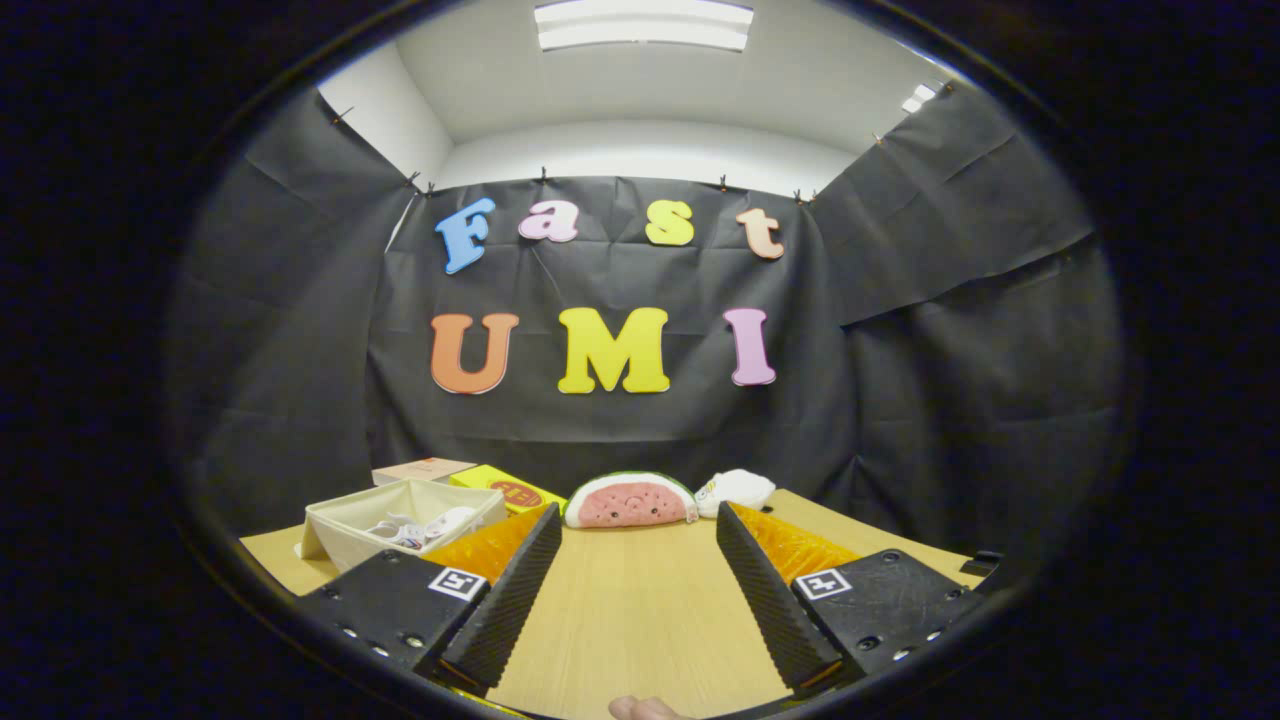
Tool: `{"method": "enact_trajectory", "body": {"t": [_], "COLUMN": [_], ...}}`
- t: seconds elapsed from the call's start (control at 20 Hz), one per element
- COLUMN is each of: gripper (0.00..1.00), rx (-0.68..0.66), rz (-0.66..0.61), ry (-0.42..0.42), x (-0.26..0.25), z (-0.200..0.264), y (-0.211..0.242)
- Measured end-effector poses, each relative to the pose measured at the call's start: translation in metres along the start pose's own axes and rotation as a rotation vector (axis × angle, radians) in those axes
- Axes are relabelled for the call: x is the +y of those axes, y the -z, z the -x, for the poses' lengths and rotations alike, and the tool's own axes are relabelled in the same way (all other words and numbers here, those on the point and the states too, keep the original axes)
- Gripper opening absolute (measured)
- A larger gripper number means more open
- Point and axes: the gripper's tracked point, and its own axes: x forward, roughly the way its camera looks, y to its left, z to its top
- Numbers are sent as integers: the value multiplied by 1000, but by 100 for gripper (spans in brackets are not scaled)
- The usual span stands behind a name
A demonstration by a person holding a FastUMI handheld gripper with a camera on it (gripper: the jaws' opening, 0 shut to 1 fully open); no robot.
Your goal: Open the storage box then place both shoes into the box .Put the left shoe in first, then the right shoe, with the right side of both shoes facing outward in a uniform manner.
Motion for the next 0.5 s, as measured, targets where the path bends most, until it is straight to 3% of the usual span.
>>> {"method": "enact_trajectory", "body": {"t": [0.5], "gripper": [96], "rx": [-28], "rz": [-52], "ry": [-14], "x": [-15], "z": [2], "y": [4]}}
